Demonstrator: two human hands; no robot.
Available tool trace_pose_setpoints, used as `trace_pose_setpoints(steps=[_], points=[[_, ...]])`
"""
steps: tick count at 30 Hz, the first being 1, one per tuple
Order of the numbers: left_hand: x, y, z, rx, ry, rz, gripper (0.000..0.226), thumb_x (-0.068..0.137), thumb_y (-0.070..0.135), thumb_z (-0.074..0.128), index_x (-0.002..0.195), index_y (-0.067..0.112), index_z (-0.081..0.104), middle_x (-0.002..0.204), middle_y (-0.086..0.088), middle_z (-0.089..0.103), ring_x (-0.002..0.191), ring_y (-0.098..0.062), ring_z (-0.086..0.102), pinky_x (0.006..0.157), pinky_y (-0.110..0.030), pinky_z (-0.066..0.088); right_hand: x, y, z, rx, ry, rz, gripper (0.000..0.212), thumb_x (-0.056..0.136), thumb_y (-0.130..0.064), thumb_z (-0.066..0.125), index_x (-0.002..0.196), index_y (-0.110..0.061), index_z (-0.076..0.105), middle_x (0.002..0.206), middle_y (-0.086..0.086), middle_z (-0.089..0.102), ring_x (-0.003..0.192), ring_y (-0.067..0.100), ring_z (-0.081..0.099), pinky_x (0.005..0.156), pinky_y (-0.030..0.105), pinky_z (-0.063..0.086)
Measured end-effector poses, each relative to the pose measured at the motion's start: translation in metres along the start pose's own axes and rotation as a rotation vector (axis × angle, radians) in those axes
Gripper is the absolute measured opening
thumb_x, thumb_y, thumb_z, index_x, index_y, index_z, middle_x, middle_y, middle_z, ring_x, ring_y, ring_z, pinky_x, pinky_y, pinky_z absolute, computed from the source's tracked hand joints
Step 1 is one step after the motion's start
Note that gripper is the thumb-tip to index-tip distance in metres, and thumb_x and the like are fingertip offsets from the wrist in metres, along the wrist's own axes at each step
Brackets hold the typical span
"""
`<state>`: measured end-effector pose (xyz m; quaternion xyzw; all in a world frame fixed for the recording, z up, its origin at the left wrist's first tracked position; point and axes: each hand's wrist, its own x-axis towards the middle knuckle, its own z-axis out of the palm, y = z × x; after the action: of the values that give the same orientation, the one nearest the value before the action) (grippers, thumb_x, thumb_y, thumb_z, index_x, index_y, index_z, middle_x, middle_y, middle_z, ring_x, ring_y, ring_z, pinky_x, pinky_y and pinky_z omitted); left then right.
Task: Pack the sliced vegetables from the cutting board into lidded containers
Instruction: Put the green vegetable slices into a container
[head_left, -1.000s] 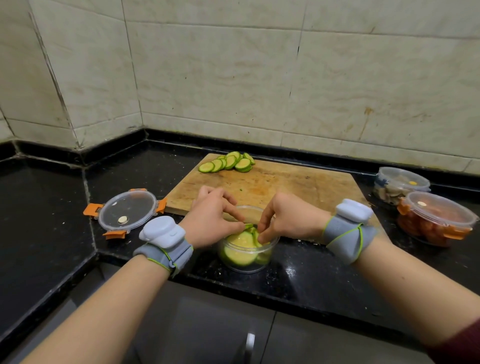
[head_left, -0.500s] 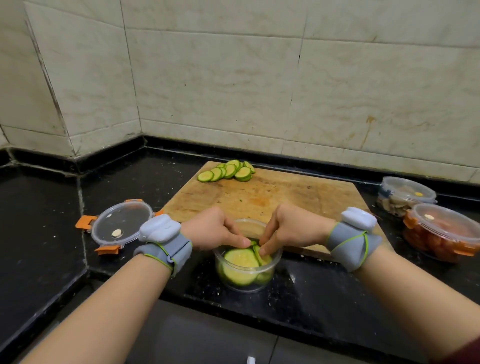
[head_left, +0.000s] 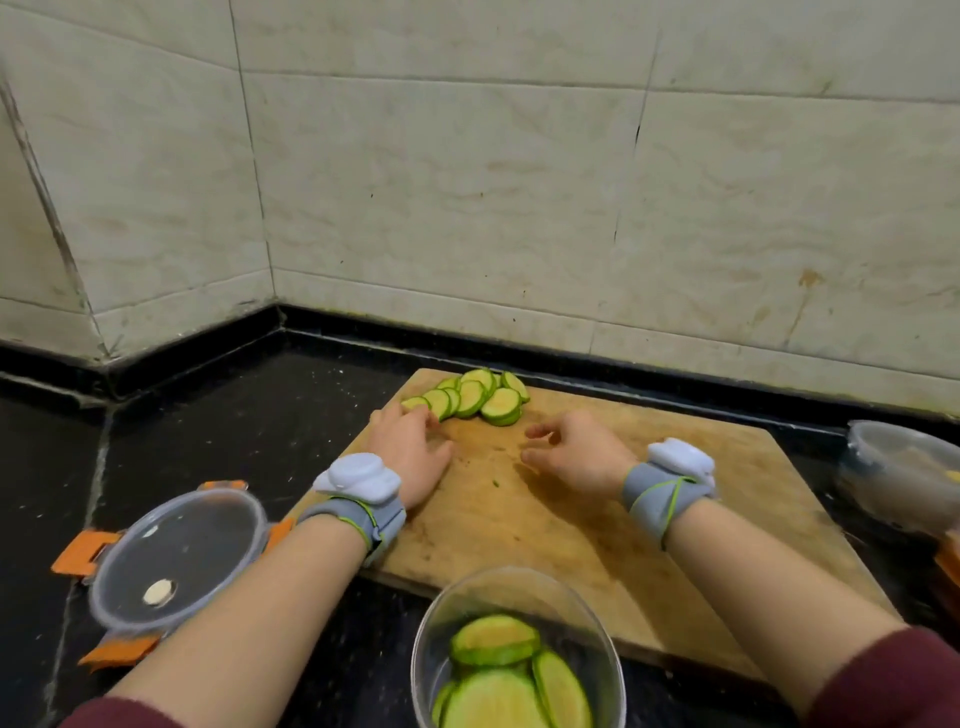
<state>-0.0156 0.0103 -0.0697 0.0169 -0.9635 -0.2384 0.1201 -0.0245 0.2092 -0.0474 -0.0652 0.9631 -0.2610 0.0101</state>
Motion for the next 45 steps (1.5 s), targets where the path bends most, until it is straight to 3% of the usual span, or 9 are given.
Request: trace_pose_setpoints(steps=[4, 10, 15, 19, 24, 29, 36, 40, 45], points=[[0.035, -0.007, 0.015, 0.110, 0.058, -0.053, 0.050, 0.086, 0.052, 0.053, 0.120, 0.016, 0.047, 0.121, -0.010, 0.041, 0.114, -0.030, 0.038, 0.085, -0.036, 0.040, 0.042, 0.000, 0.012, -0.188, 0.133, -0.102, 0.048, 0.088, -0.040, 0.059, 0.132, -0.022, 0.054, 0.135, 0.004, 0.055, 0.125, 0.024, 0.050, 0.101, 0.033, 0.042], [0.070, -0.018, 0.017, 0.239, -0.021, 0.011, 0.058, 0.083, 0.063, 0.051, 0.124, 0.022, 0.049, 0.117, -0.007, 0.049, 0.112, -0.027, 0.043, 0.081, -0.036, 0.042, 0.087, -0.003, 0.013, -0.409, 0.146, -0.174, 0.050, 0.078, -0.059, 0.061, 0.102, -0.016, 0.063, 0.108, 0.011, 0.062, 0.104, 0.033, 0.057, 0.085, 0.038, 0.048], [0.072, -0.015, 0.011, 0.483, 0.006, 0.183, 0.040, 0.097, 0.046, 0.039, 0.111, 0.014, 0.056, 0.106, -0.009, 0.061, 0.101, -0.028, 0.054, 0.071, -0.034, 0.040, 0.089, -0.006, 0.015, -0.583, 0.134, -0.261, 0.046, 0.088, -0.055, 0.052, 0.090, -0.010, 0.060, 0.101, 0.014, 0.062, 0.101, 0.031, 0.053, 0.073, 0.034, 0.038], [0.071, -0.017, 0.008, 0.567, -0.046, 0.235, 0.026, 0.098, 0.023, 0.039, 0.107, 0.009, 0.058, 0.101, -0.011, 0.063, 0.093, -0.031, 0.059, 0.066, -0.032, 0.039, 0.076, -0.013, 0.008, -0.689, 0.053, -0.331, 0.040, 0.098, -0.034, 0.040, 0.100, -0.002, 0.064, 0.105, 0.016, 0.063, 0.109, 0.031, 0.047, 0.086, 0.040, 0.043], [0.062, -0.020, -0.002, 0.361, -0.020, 0.128, 0.026, 0.095, 0.020, 0.040, 0.108, 0.011, 0.060, 0.101, -0.015, 0.063, 0.090, -0.036, 0.058, 0.069, -0.036, 0.045, 0.054, -0.012, -0.005, -0.566, 0.094, -0.271, 0.035, 0.095, -0.031, 0.043, 0.092, -0.003, 0.062, 0.094, 0.018, 0.063, 0.093, 0.034, 0.056, 0.068, 0.033, 0.037], [0.024, -0.004, -0.029, -0.060, 0.141, 0.102, 0.019, 0.086, 0.023, 0.059, 0.098, 0.015, 0.072, 0.085, -0.015, 0.069, 0.089, -0.037, 0.060, 0.074, -0.038, 0.048, 0.016, -0.010, -0.032, -0.030, 0.116, -0.146, 0.039, 0.088, -0.031, 0.060, 0.069, 0.003, 0.060, 0.060, 0.008, 0.049, 0.056, 0.018, 0.043, 0.053, 0.026, 0.038], [-0.050, 0.012, -0.062, -0.626, 0.028, -0.017, 0.033, 0.074, 0.016, 0.079, 0.104, 0.007, 0.071, 0.081, -0.011, 0.073, 0.074, -0.020, 0.071, 0.074, -0.035, 0.060, -0.069, -0.024, -0.054, 0.450, -0.095, -0.195, 0.018, 0.085, -0.020, 0.070, 0.083, -0.002, 0.075, 0.064, 0.006, 0.067, 0.056, 0.010, 0.058, 0.060, 0.023, 0.051], [-0.100, 0.019, -0.075, -0.479, 0.057, 0.075, 0.023, 0.072, 0.024, 0.081, 0.093, 0.020, 0.072, 0.063, 0.005, 0.064, 0.055, 0.002, 0.060, 0.057, -0.006, 0.045, -0.118, -0.029, -0.057, 0.341, -0.226, -0.252, 0.023, 0.081, -0.021, 0.073, 0.081, 0.002, 0.075, 0.069, 0.016, 0.067, 0.061, 0.014, 0.060, 0.060, 0.024, 0.049], [-0.141, 0.026, -0.082, -0.218, 0.077, 0.251, 0.021, 0.076, 0.032, 0.075, 0.096, 0.025, 0.074, 0.067, 0.011, 0.060, 0.069, -0.008, 0.058, 0.069, -0.024, 0.045, -0.151, -0.036, -0.046, -0.141, -0.093, -0.355, 0.042, 0.078, -0.036, 0.072, 0.051, -0.007, 0.056, 0.051, 0.003, 0.038, 0.049, 0.013, 0.032, 0.050, 0.029, 0.031]])
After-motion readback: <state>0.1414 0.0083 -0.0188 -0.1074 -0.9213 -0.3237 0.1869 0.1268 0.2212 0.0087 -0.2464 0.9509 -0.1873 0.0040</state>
